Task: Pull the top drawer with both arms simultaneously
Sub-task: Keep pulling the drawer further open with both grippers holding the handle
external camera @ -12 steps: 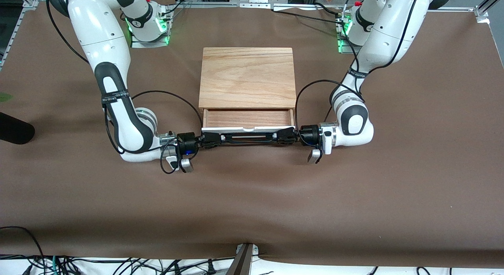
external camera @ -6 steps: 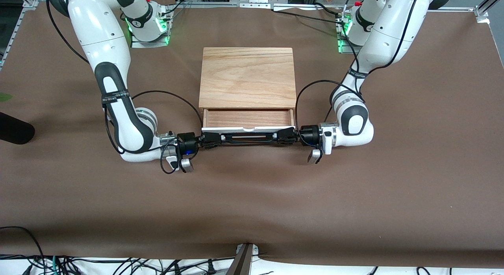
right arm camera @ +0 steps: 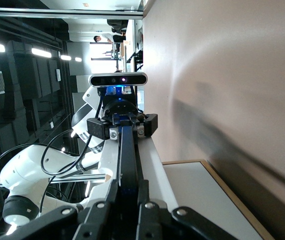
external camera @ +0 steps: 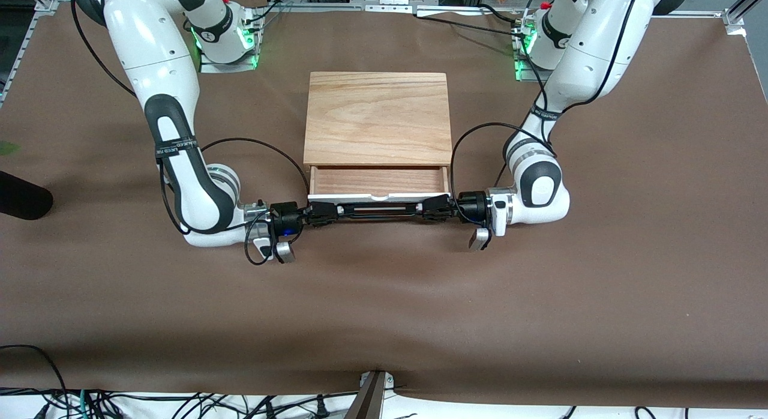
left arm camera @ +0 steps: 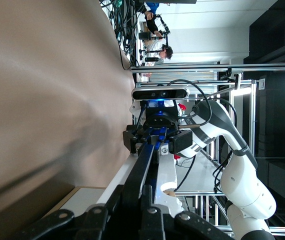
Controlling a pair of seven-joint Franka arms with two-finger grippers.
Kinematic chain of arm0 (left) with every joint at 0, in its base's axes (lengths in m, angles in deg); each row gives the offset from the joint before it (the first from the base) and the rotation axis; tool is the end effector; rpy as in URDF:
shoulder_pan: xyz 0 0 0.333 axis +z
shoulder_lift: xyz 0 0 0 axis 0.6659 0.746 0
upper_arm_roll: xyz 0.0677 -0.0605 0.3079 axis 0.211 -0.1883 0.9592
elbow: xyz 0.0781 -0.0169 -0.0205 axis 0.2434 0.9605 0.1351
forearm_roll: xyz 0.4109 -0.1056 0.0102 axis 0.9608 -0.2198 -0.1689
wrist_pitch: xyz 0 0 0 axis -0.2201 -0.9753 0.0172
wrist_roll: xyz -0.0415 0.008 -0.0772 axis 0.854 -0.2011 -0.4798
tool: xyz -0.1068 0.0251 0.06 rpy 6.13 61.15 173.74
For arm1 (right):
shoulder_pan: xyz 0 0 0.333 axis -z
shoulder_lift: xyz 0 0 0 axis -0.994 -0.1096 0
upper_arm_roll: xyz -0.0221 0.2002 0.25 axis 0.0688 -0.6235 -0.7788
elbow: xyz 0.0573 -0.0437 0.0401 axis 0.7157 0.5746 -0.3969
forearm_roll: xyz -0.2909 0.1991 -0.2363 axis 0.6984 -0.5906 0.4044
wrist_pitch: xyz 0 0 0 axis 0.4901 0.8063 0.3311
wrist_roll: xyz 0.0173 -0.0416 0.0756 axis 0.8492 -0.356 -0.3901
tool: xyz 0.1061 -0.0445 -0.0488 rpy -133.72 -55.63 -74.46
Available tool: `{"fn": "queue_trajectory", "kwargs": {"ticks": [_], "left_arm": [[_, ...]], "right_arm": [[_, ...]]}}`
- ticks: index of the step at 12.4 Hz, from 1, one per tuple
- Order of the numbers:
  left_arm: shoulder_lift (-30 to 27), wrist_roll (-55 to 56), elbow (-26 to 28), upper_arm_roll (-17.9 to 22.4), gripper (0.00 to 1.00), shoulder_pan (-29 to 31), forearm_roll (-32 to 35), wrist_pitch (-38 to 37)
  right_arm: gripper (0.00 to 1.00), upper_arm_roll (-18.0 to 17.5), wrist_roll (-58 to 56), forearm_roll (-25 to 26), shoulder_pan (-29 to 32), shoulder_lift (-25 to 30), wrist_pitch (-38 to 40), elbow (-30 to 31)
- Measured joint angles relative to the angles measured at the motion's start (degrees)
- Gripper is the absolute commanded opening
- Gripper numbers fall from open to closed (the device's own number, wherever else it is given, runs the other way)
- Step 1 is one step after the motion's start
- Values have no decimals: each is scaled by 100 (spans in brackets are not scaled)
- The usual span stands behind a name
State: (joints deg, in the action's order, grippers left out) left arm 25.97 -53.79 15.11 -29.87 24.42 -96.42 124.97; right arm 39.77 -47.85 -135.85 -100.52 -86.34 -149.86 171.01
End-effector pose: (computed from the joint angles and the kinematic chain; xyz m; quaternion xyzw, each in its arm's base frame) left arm 0.6221 -0.3066 0.1548 0.7250 0.0119 0.0290 0.6880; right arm 0.6641 0.3074 0.1794 -0.7535 -0.0584 0.0633 0.6518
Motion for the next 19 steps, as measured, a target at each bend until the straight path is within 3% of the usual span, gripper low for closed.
{"fn": "queue_trajectory", "kwargs": {"ticks": [19], "left_arm": [[196, 46, -266, 168, 0, -85, 0, -168]], "right_arm": [[0, 2, 54, -24, -17, -14, -127, -68]]}}
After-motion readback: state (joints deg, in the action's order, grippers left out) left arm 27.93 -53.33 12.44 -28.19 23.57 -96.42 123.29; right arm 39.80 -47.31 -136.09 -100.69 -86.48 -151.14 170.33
